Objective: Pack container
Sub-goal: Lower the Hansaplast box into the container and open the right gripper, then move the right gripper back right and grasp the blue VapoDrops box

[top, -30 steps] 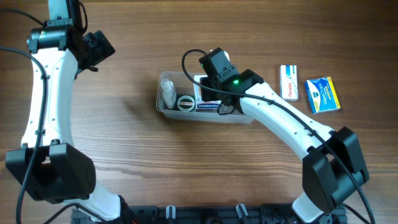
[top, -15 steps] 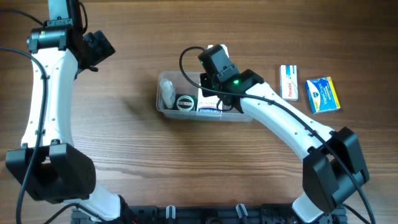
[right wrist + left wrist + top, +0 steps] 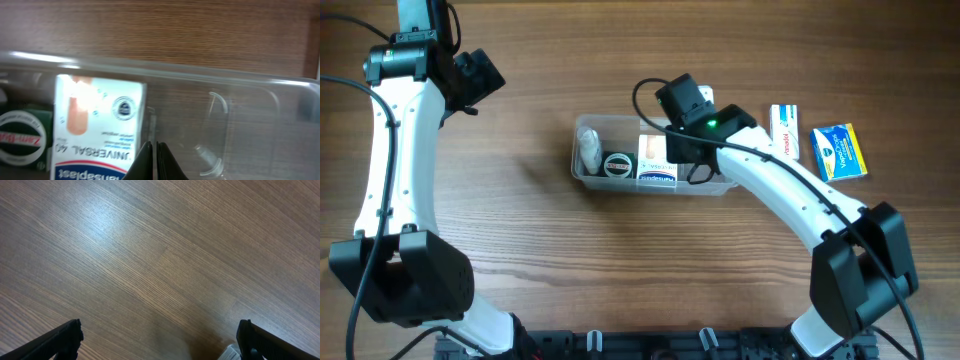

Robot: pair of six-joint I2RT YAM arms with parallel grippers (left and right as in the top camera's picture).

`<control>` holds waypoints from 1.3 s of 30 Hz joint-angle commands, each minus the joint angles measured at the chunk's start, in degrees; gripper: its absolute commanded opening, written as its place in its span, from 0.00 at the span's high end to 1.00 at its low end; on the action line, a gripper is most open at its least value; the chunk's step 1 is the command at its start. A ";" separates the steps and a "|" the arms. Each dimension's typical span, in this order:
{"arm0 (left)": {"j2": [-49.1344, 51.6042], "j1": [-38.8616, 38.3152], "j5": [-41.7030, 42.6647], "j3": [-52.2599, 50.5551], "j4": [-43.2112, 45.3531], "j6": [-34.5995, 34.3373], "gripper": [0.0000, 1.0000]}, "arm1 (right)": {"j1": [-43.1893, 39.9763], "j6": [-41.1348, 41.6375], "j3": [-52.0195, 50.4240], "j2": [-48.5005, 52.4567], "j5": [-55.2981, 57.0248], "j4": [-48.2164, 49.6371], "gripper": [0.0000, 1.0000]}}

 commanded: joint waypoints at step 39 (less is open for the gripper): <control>-1.22 0.26 0.46 0.55 0.00 -1.16 0.00 | -6.21 -0.68 1.18 -6.54 -5.95 0.48 0.96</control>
